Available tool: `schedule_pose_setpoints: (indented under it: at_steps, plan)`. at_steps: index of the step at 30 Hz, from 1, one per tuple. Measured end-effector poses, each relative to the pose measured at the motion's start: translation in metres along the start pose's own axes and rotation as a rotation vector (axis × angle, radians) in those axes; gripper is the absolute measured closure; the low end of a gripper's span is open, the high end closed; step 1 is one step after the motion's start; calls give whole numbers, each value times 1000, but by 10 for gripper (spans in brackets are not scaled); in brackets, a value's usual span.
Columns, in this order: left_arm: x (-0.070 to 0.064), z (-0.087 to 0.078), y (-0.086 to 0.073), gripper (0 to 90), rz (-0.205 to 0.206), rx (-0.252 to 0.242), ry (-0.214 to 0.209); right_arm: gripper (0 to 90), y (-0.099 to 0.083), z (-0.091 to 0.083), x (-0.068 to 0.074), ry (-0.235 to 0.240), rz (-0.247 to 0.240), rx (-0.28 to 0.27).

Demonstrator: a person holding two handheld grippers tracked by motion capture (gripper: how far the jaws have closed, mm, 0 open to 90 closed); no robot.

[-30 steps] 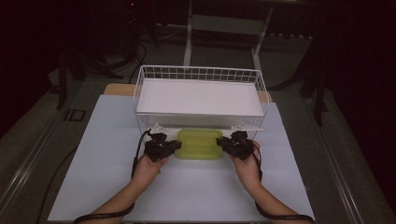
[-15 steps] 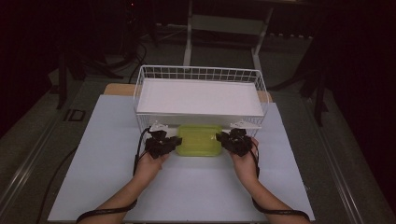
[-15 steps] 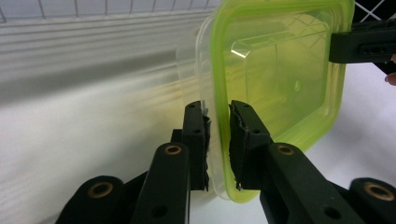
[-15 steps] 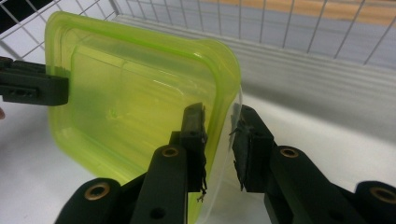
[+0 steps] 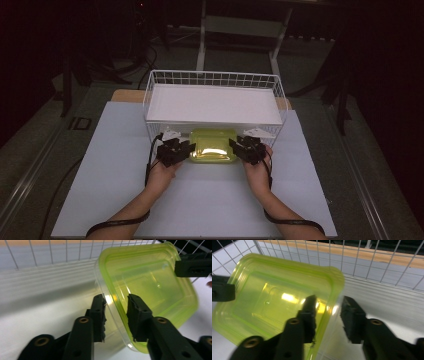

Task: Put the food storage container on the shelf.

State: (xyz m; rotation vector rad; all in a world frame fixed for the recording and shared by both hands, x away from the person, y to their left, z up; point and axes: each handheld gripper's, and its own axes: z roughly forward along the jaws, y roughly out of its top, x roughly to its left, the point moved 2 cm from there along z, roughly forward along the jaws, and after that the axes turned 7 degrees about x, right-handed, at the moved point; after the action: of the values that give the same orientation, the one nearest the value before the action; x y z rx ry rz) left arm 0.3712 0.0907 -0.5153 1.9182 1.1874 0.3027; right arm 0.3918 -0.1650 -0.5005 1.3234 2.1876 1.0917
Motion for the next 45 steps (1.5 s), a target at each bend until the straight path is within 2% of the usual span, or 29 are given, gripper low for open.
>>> schedule_pose_setpoints:
  at_steps: [3,4,7,8,9,10,15,20,21,23,28,29,31,34,38,40,41,43,45]
  plan:
    - [-2,3,1,594,0,3,13,617,-2,2,0,-27,-1,-3]
    - [0,6,1,592,-27,-4,1,608,-4,4,1,-44,-20,-7]
    - [1,8,2,591,-36,-8,-5,605,-3,5,1,-57,-31,-8]
    - [1,10,4,550,-12,-13,38,572,-3,5,1,-76,-46,-11]
    - [1,10,4,529,-12,-13,38,572,-3,5,1,-76,-46,-11]
    - [0,11,5,526,5,-16,54,548,-4,7,1,-81,-47,-1]
    - [-2,9,7,501,2,-27,54,508,-5,7,-2,-84,-43,-5]
    - [-3,2,9,479,-2,-37,50,506,-4,-2,4,-57,-47,-15]
    - [-4,-6,9,479,-7,-68,22,505,-4,-7,8,-39,-51,-13]
    - [-5,-11,8,478,10,-69,20,504,-5,-11,12,-32,-74,-14]
    - [-8,-21,3,459,6,-75,-8,527,-7,-22,19,0,-73,-15]
    - [-10,-27,1,458,6,-79,-26,532,-8,-29,22,18,-80,-18]
    - [-12,-32,-1,457,8,-85,-41,536,-8,-30,23,24,-78,-18]
    - [-18,-42,-6,444,20,-89,-70,561,-12,-38,31,70,-72,-17]
    - [-22,-52,-12,402,10,-84,-108,594,-17,-40,37,86,-84,-2]
    - [-24,-57,-15,342,-14,-93,-138,680,-21,-40,43,103,-95,19]
    - [-24,-59,-16,273,-23,-90,-150,716,-23,-40,45,109,-100,27]
    - [-24,-63,-19,159,-14,-87,-144,799,-27,-37,48,136,-111,64]
    - [-24,-65,-23,158,6,-74,-149,841,-31,-34,52,146,-135,98]
